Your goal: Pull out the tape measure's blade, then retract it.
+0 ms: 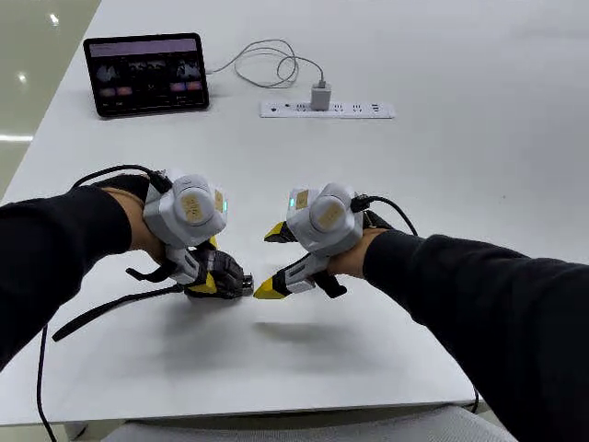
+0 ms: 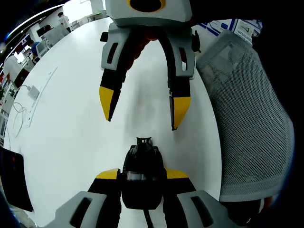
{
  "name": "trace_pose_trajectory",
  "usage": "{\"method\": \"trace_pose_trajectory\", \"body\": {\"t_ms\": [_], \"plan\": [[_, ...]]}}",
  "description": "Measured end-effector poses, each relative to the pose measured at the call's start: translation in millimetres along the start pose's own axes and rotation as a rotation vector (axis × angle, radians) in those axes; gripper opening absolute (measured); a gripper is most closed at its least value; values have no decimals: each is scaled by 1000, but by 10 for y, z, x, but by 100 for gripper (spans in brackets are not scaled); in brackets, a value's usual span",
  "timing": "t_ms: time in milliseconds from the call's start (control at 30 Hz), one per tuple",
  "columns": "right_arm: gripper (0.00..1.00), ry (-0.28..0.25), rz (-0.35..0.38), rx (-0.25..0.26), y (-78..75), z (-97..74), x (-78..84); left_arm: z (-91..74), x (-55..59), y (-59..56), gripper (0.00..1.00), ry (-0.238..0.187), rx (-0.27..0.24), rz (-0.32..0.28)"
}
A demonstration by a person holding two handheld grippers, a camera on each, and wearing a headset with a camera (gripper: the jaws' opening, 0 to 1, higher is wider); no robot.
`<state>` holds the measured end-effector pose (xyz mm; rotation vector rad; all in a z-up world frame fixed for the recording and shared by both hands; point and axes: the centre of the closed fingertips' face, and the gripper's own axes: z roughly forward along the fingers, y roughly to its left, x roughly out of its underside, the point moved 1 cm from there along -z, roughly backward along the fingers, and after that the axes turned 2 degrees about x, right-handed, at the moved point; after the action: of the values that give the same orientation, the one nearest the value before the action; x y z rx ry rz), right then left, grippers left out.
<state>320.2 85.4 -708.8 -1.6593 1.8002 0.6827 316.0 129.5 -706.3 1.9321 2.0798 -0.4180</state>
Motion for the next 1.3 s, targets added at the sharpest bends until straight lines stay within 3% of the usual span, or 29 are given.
{"method": "trace_pose_trajectory", "body": {"t_ms": [433,700,1300], "plan": [[27,60,-74,-27,72,215,140,22,19,12,30,-17,2,-28],[25,73,-44,-38,58,295,188,37,16,24,31,-44,13,-40],[11,80,-93,-46,64,389,194,18,17,6,31,-65,8,-55]]}}
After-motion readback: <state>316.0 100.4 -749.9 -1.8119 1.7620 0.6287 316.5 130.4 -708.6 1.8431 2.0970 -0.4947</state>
